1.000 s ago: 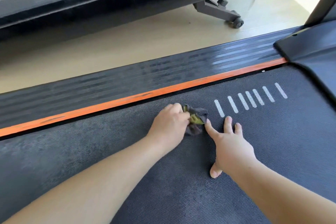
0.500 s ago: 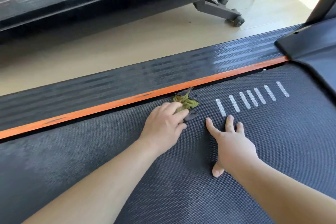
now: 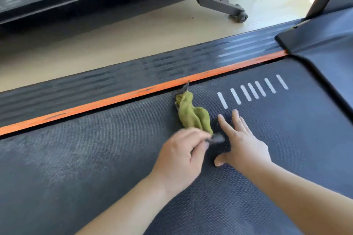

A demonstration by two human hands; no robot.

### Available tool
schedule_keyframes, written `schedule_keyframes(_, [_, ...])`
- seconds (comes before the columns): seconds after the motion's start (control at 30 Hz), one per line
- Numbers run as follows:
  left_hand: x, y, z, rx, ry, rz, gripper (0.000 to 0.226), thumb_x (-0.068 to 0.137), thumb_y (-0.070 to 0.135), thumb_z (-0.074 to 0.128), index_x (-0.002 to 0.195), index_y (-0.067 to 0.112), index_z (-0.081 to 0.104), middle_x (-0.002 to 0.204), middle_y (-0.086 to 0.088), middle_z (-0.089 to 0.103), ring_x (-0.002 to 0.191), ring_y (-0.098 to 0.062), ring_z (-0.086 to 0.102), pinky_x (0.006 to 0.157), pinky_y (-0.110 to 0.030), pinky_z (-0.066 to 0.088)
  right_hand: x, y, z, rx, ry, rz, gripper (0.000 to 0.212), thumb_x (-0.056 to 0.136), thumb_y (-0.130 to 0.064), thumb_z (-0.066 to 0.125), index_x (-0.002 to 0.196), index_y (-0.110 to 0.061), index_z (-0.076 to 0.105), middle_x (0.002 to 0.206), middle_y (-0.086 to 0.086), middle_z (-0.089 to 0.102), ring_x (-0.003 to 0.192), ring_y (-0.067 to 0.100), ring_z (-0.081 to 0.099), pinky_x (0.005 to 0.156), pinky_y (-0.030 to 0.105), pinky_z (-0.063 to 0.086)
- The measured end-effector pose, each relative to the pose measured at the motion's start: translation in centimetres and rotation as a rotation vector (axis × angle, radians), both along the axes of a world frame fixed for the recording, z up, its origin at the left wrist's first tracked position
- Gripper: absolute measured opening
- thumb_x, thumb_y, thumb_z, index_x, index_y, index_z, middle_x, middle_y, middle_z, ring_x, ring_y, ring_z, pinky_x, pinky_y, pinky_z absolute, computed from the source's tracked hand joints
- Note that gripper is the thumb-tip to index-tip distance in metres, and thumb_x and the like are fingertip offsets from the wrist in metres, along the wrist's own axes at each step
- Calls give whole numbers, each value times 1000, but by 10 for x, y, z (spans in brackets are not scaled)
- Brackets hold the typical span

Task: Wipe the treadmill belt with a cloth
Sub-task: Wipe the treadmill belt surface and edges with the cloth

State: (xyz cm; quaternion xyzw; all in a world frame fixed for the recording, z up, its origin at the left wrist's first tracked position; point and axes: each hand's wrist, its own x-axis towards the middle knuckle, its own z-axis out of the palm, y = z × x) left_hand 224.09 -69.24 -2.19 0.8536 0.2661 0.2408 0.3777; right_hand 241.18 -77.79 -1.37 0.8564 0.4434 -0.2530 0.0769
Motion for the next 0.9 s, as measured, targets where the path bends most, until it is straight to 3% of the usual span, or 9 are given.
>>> schedule_keyframes(0.13, [-16, -17, -10, -223, 193, -224, 17, 95, 24, 63, 108, 23, 73, 113, 16, 66, 108, -4, 60, 98, -24, 46, 17, -20, -4, 8, 23, -11, 122, 69, -71, 77, 158, -48, -2, 168, -11, -18, 156, 16, -13, 122, 49, 27])
schedule_keyframes(0.17, [-17, -15, -9, -209, 169, -187, 21, 94, 25, 63, 113, 22, 72, 116, 16, 65, 110, -5, 60, 98, -23, 46, 21, -24, -3, -29, 57, -26, 119, 70, -71, 77, 158, -49, 1, 168, -12, -16, 156, 17, -12, 123, 50, 25])
schedule_keyframes(0.27, [-5, 2, -17, 112, 200, -65, 33, 97, 25, 60, 128, 18, 67, 139, 5, 59, 131, -16, 50, 111, -33, 41, 25, -24, -6, -71, 102, -28, 114, 72, -66, 79, 158, -50, 5, 168, -13, -14, 156, 20, -10, 120, 53, 29])
schedule_keyframes(0.33, [9, 13, -29, 223, 438, -218, 57, 101, 46, 49, 152, 22, 45, 165, -2, 31, 154, -21, 18, 126, -41, 16, 23, -19, -7, -71, 81, -37, 115, 71, -62, 82, 159, -48, 8, 169, -11, -11, 156, 22, -8, 119, 54, 31])
schedule_keyframes(0.4, [15, 15, -44, 327, 697, -405, 81, 99, 68, 32, 163, 20, 14, 171, -5, -5, 155, -20, -18, 127, -44, -6, 20, -14, -8, -91, 76, -44, 117, 71, -58, 84, 159, -46, 8, 169, -9, -11, 156, 25, -8, 119, 55, 30])
schedule_keyframes(0.43, [14, 14, -51, 396, 738, -436, 87, 98, 71, 27, 163, 18, 6, 170, -7, -14, 153, -22, -25, 126, -46, -8, 20, -14, -10, -98, 73, -43, 117, 72, -57, 84, 159, -45, 7, 169, -7, -12, 156, 27, -8, 119, 55, 29])
schedule_keyframes(0.6, [13, 33, -65, 558, 720, -410, 65, 106, 47, 16, 163, 15, 14, 171, -7, 1, 157, -21, -5, 127, -45, 4, 22, -15, -15, -131, 36, -14, 115, 73, -62, 80, 159, -44, 6, 168, -5, -11, 154, 28, -7, 116, 56, 34])
schedule_keyframes(0.77, [43, 50, -53, 351, 805, -9, 62, 109, 39, 11, 162, 9, 4, 170, -9, -7, 156, -23, -13, 127, -44, -4, 23, -14, -18, -153, 38, -6, 116, 73, -63, 79, 159, -43, 4, 168, -4, -11, 154, 28, -8, 116, 55, 35])
schedule_keyframes(0.9, [38, 21, -56, 546, 687, -561, 63, 107, 38, 13, 162, 7, 15, 170, -10, 1, 157, -24, -3, 127, -43, -1, 23, -14, -21, -145, 39, 5, 117, 73, -63, 79, 159, -43, 3, 168, -4, -13, 154, 29, -9, 117, 54, 34])
